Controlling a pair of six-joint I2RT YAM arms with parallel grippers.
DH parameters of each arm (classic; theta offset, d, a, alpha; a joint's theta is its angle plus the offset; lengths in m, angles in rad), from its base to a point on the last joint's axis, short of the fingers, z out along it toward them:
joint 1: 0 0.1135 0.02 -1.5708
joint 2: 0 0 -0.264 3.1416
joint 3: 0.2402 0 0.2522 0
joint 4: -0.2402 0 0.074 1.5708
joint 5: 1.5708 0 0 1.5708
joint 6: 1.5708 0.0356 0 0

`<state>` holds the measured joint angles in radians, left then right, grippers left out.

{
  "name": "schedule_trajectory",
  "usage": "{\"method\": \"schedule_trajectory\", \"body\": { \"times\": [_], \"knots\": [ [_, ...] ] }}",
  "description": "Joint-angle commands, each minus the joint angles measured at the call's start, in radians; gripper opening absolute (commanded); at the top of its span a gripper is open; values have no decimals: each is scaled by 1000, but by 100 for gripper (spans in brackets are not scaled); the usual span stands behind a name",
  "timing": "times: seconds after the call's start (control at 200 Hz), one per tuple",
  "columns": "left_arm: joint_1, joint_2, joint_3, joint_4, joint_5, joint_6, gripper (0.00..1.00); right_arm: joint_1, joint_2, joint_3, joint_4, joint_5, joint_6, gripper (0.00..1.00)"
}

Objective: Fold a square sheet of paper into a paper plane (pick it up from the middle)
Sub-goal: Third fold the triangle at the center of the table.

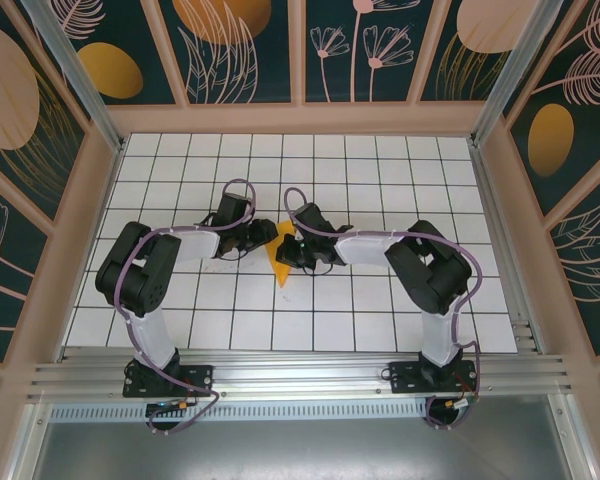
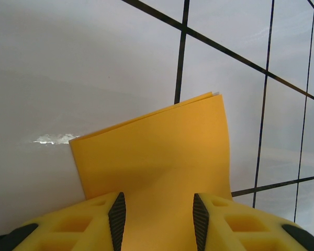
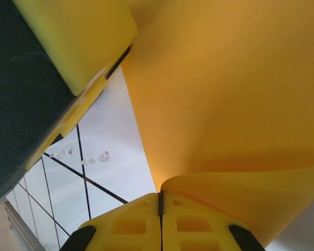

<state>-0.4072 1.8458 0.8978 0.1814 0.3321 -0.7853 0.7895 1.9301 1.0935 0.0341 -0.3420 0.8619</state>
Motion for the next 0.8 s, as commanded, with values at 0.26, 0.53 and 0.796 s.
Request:
{"method": "schedule_trajectory", "body": {
  "times": [0.26,0.53,0.796],
  "knots": [
    [4,21,9,-43,-1,22,41,8,36,34,52,4,-30,6],
    [4,22,8,-44,4,23,41,9,43,36,60,7,-35,6],
    [3,19,8,-45,5,24,41,11,55,38,55,6,-47,6]
  ]
}}
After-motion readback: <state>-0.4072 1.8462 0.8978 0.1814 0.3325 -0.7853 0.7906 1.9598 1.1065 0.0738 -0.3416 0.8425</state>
